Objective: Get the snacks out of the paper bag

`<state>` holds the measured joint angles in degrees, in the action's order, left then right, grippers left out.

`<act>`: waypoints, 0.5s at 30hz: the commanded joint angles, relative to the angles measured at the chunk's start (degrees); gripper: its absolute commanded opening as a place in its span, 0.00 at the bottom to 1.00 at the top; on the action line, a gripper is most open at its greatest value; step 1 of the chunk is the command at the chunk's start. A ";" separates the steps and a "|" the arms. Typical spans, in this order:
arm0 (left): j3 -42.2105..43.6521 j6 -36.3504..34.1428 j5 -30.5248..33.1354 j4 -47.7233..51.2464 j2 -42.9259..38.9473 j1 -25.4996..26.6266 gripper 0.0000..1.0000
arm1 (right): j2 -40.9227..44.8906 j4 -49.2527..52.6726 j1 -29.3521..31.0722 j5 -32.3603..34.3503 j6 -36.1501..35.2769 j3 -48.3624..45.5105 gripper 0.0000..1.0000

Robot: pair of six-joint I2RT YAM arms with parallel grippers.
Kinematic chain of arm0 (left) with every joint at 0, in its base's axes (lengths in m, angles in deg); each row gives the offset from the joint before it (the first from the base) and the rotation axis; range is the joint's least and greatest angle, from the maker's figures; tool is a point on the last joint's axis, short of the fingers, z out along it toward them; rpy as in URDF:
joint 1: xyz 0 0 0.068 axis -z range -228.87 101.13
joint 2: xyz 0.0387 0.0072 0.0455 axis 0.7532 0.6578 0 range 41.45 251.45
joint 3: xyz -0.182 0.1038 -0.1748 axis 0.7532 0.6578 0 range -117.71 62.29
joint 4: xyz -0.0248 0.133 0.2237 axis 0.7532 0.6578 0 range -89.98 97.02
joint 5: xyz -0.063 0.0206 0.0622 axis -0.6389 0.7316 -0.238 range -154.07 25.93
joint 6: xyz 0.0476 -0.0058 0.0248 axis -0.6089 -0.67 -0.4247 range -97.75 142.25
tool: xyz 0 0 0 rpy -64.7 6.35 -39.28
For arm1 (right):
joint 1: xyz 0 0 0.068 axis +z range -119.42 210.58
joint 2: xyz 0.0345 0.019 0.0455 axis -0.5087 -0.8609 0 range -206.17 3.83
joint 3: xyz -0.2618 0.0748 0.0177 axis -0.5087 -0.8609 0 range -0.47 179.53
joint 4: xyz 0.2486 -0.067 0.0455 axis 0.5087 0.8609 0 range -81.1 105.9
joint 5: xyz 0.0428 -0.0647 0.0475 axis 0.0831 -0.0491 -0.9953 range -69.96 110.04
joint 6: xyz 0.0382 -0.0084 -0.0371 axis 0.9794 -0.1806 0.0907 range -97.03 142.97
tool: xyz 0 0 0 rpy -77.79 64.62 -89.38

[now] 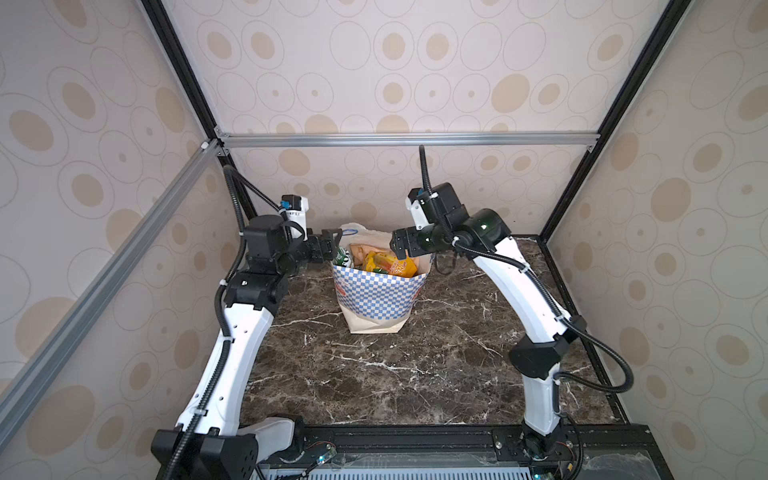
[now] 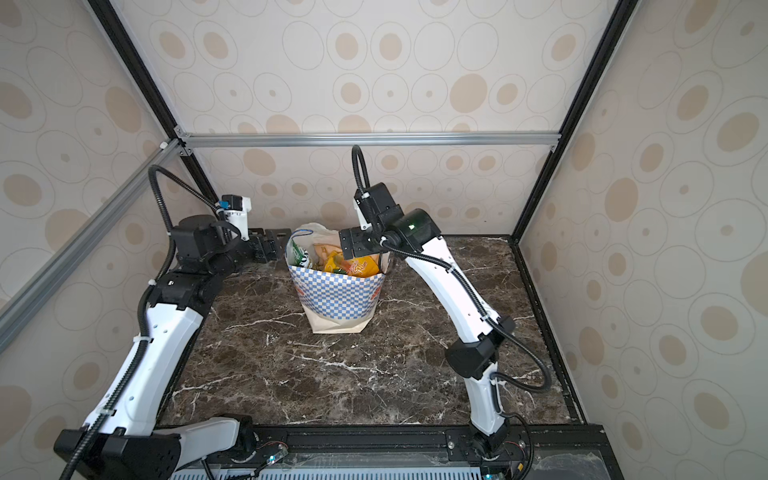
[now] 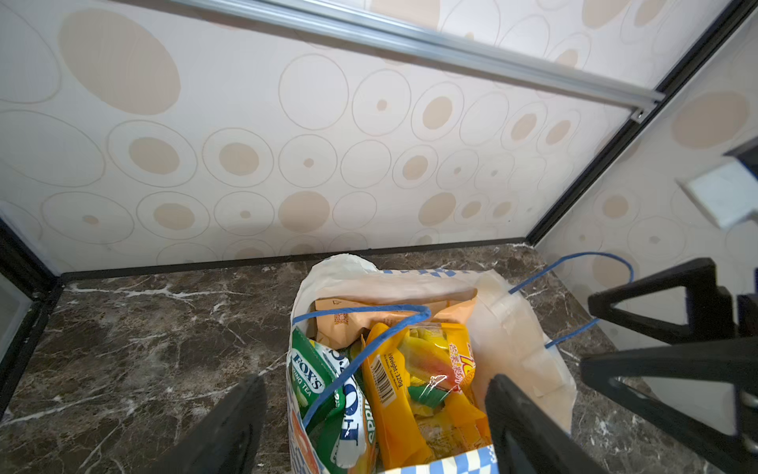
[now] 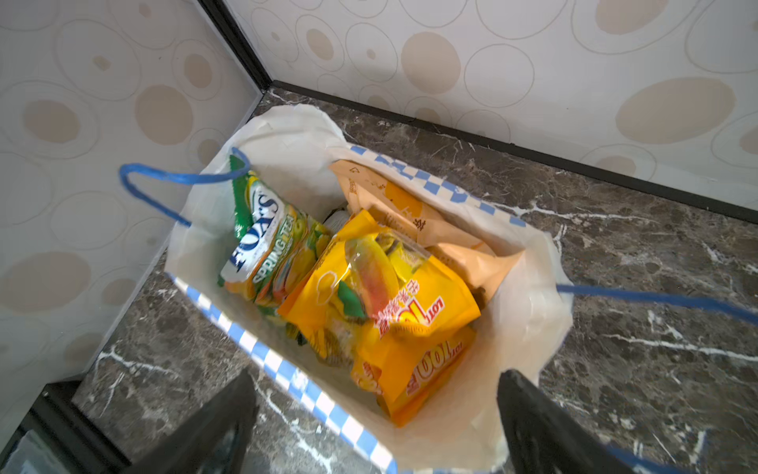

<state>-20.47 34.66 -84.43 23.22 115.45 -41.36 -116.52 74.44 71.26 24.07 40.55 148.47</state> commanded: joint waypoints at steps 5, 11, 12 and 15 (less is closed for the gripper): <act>-7.02 -9.87 -3.40 6.70 8.79 1.46 0.84 | -7.19 0.55 -2.01 7.99 -0.62 1.89 0.95; -4.13 -12.05 -8.50 6.62 10.46 1.70 0.67 | -11.66 2.41 -3.82 10.35 -0.10 1.54 0.94; -3.00 -12.14 -7.06 6.12 10.02 1.63 0.58 | -12.32 2.36 -3.97 10.31 0.14 1.52 0.94; -0.80 -12.18 -3.18 5.32 9.02 1.63 0.37 | -14.00 1.93 -4.47 10.56 1.40 1.46 0.93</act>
<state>-22.18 24.69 -89.46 28.80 126.31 -39.85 -128.98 74.61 66.87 32.75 40.69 150.37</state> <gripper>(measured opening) 0.398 0.936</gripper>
